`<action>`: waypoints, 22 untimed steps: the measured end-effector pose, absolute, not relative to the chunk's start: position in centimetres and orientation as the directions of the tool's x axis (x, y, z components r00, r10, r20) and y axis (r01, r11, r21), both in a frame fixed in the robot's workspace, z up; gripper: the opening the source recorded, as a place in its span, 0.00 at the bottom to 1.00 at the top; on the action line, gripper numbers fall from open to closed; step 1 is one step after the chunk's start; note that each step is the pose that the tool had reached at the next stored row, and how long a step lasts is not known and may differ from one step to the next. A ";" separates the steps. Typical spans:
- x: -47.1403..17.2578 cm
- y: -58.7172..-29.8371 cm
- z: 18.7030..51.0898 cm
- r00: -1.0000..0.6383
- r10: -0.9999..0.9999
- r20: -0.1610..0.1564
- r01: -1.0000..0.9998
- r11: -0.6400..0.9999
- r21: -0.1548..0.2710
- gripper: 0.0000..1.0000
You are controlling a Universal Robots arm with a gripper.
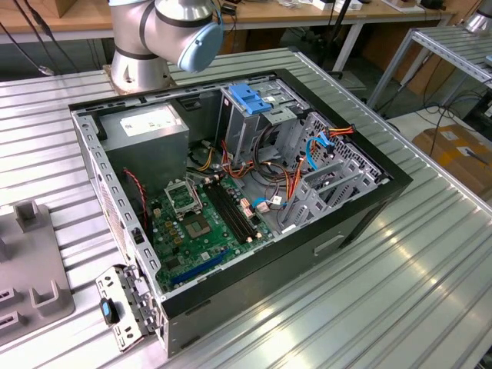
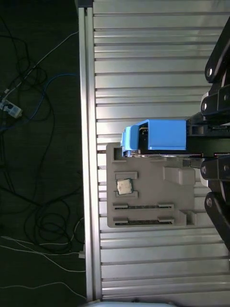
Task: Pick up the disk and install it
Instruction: 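Pick up the disk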
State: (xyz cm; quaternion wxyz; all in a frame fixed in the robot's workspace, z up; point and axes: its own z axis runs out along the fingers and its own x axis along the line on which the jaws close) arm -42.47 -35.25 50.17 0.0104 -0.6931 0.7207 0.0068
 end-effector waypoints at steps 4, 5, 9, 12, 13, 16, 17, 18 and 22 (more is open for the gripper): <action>-41.5 -35.2 50.2 -0.039 -0.999 -0.025 -0.999 0.039 -0.005 0.35; -41.3 -35.2 50.2 -0.039 -0.999 -0.025 -0.999 0.039 -0.005 0.35; -40.4 -35.2 50.2 -0.039 -0.999 -0.025 -0.999 0.039 -0.004 0.35; -39.6 -35.2 50.2 -0.039 -0.999 -0.025 -0.999 0.039 -0.005 0.35; -39.2 -35.2 50.2 -0.039 -0.999 -0.025 -0.999 0.039 -0.005 0.35; -38.3 -35.2 50.2 -0.039 -0.999 -0.025 -0.999 0.039 -0.005 0.35; -38.0 -35.2 50.2 -0.039 -0.999 -0.025 -0.999 0.039 -0.005 0.35; -37.6 -35.2 50.2 -0.039 -0.999 -0.025 -0.999 0.039 -0.005 0.35; -36.4 -35.2 50.2 -0.039 -0.999 -0.025 -0.999 0.039 -0.005 0.35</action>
